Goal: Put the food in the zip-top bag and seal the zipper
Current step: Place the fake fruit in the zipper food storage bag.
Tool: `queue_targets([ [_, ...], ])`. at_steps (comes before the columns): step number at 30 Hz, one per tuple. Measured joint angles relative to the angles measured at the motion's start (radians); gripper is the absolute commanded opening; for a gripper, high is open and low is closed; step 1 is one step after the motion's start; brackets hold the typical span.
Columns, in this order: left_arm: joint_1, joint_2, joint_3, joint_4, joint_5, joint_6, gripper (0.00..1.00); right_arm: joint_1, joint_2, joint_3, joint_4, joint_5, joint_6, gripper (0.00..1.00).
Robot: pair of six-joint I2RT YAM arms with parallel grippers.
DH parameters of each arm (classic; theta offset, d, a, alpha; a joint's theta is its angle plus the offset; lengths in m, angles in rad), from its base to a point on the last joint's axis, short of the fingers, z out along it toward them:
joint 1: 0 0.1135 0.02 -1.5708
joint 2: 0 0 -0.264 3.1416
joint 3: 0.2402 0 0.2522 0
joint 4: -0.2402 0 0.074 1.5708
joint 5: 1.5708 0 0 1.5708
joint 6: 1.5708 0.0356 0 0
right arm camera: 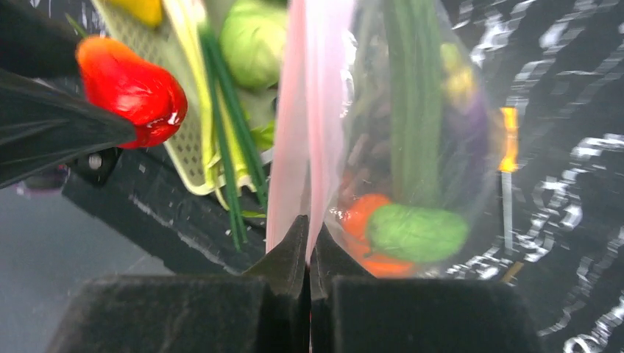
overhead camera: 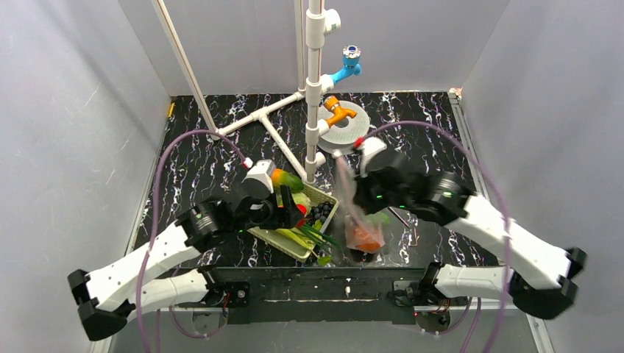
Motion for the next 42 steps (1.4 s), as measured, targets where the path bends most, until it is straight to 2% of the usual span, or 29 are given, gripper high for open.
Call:
queue_targets([
  [5,0.000,-0.155,-0.002,0.051,0.064,-0.039,0.12,0.079,0.157,-0.063,0.111,-0.128,0.033,0.01],
  [10,0.000,-0.237,-0.004,0.156,0.156,-0.077,0.11,0.082,0.129,-0.069,0.158,-0.182,0.050,0.01],
  [14,0.000,-0.191,-0.038,0.323,0.263,-0.119,0.11,0.081,0.103,-0.061,0.168,-0.192,0.069,0.01],
  [20,0.005,-0.016,-0.080,0.582,0.406,-0.173,0.09,0.071,0.098,-0.045,0.117,-0.152,0.080,0.01],
  [28,0.008,0.047,-0.103,0.753,0.435,-0.163,0.06,0.060,0.095,0.092,-0.038,-0.103,0.078,0.01],
  [31,0.000,0.071,-0.082,0.730,0.424,-0.161,0.05,0.056,0.087,0.107,-0.058,-0.095,0.068,0.01],
  [38,-0.005,0.158,0.006,0.547,0.375,-0.154,0.05,0.048,0.082,0.109,-0.089,-0.047,0.053,0.01],
  [42,0.000,0.229,0.015,0.452,0.290,-0.153,0.05,0.072,0.082,0.139,-0.051,-0.116,0.064,0.01],
])
